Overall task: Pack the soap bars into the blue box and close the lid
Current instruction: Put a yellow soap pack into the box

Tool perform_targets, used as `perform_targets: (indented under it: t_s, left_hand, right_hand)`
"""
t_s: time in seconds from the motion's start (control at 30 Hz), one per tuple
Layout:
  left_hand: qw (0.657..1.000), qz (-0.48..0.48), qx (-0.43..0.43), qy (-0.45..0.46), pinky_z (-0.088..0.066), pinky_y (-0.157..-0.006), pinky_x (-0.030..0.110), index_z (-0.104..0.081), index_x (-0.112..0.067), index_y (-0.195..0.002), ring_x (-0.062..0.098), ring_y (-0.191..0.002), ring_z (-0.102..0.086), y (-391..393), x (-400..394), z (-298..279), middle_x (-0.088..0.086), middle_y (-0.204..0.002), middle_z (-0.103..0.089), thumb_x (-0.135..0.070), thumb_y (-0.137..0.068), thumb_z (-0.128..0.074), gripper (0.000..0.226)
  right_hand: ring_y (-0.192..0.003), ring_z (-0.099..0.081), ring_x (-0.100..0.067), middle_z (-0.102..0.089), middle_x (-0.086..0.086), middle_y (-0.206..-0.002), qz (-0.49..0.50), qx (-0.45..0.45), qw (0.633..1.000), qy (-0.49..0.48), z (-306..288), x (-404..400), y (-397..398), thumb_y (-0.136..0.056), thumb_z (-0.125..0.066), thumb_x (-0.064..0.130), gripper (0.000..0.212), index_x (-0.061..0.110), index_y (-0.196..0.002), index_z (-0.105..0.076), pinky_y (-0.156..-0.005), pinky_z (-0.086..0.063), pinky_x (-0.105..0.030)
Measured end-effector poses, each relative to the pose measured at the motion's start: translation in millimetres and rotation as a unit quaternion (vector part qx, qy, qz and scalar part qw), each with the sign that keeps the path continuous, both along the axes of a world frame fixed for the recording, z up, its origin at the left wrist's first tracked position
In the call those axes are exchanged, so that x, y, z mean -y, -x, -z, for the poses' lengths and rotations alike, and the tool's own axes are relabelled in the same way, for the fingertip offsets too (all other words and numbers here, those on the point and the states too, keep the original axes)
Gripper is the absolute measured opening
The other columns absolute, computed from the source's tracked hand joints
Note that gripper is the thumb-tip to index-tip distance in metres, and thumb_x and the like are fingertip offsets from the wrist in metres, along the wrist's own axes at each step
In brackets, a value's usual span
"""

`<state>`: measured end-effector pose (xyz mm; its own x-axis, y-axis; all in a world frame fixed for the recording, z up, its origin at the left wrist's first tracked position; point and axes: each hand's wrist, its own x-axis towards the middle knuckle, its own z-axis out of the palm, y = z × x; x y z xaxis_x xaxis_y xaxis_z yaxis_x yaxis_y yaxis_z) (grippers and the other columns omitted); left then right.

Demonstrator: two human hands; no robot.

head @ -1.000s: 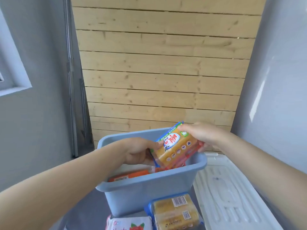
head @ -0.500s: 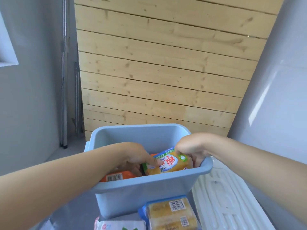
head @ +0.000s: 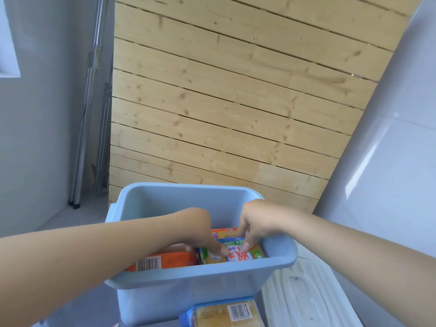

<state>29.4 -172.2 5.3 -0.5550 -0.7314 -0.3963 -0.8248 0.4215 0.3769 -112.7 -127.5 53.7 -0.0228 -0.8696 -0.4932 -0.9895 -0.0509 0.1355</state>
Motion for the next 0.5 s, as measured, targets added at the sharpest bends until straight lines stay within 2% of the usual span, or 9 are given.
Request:
perform_targets:
  t_s: [0.07,0.13,0.2,0.27,0.3,0.4,0.5]
  left_hand:
    - [1.0,0.011,0.008,0.005,-0.035,-0.052,0.024,-0.053,-0.014,-0.056,0.013,-0.051,-0.047,4,0,0,-0.001,-0.049,-0.053,-0.064,-0.064,-0.07,0.054]
    - [1.0,0.02,0.011,-0.005,-0.035,-0.052,0.024,-0.058,-0.013,-0.06,0.014,-0.054,-0.049,4,2,0,-0.002,-0.053,-0.054,-0.065,-0.064,-0.07,0.054]
    - [0.999,0.028,0.02,-0.024,-0.036,-0.057,0.026,-0.07,-0.009,-0.078,0.018,-0.062,-0.05,1,3,0,0.001,-0.059,-0.056,-0.068,-0.065,-0.068,0.06]
    - [0.999,0.031,0.007,-0.035,-0.036,-0.062,0.027,-0.072,-0.01,-0.092,0.019,-0.067,-0.049,-4,5,0,0.001,-0.063,-0.055,-0.069,-0.067,-0.064,0.065]
    - [0.999,0.034,-0.003,-0.04,-0.036,-0.063,0.026,-0.072,-0.013,-0.096,0.019,-0.068,-0.047,-6,6,0,-0.001,-0.064,-0.053,-0.068,-0.07,-0.062,0.062]
    - [0.996,0.063,-0.004,-0.059,-0.037,-0.063,0.023,-0.068,-0.028,-0.108,0.017,-0.073,-0.05,-10,6,1,-0.01,-0.068,-0.049,-0.065,-0.081,-0.051,0.048]
    - [0.997,0.053,0.004,-0.058,-0.037,-0.07,0.025,-0.068,-0.026,-0.106,0.019,-0.079,-0.052,-10,5,0,-0.005,-0.076,-0.056,-0.061,-0.087,-0.044,0.046]
  right_hand:
    - [-0.077,-0.049,-0.011,-0.07,0.003,-0.1,-0.005,-0.002,1.0,-0.008,2,2,1,-0.07,-0.076,0.038,0.043,0.022,-0.11,-0.069,-0.051,-0.032,-0.017]
    - [-0.081,-0.051,-0.013,-0.067,0.004,-0.093,-0.009,-0.002,1.0,-0.023,3,5,0,-0.07,-0.076,0.038,0.042,0.023,-0.109,-0.069,-0.055,-0.036,-0.019]
    - [-0.1,-0.055,-0.016,-0.065,0.006,-0.11,-0.017,-0.006,0.998,-0.065,5,5,-2,-0.076,-0.071,0.037,0.046,0.026,-0.119,-0.062,-0.072,-0.042,-0.023]
    - [-0.118,-0.05,-0.017,-0.056,0.006,-0.13,-0.033,-0.017,0.994,-0.106,5,5,-4,-0.084,-0.063,0.035,0.048,0.029,-0.131,-0.052,-0.094,-0.041,-0.028]
    - [-0.121,-0.048,-0.018,-0.054,0.006,-0.133,-0.035,-0.019,0.992,-0.117,4,4,-4,-0.087,-0.058,0.034,0.046,0.029,-0.132,-0.05,-0.098,-0.039,-0.03]
    - [-0.119,-0.048,-0.019,-0.054,0.005,-0.133,-0.027,-0.006,0.992,-0.122,5,8,-3,-0.093,-0.049,0.032,0.037,0.028,-0.129,-0.052,-0.097,-0.037,-0.029]
    - [-0.117,-0.051,-0.018,-0.057,0.004,-0.13,-0.015,0.015,0.994,-0.107,7,9,-2,-0.093,-0.049,0.033,0.034,0.027,-0.127,-0.055,-0.102,-0.039,-0.032]
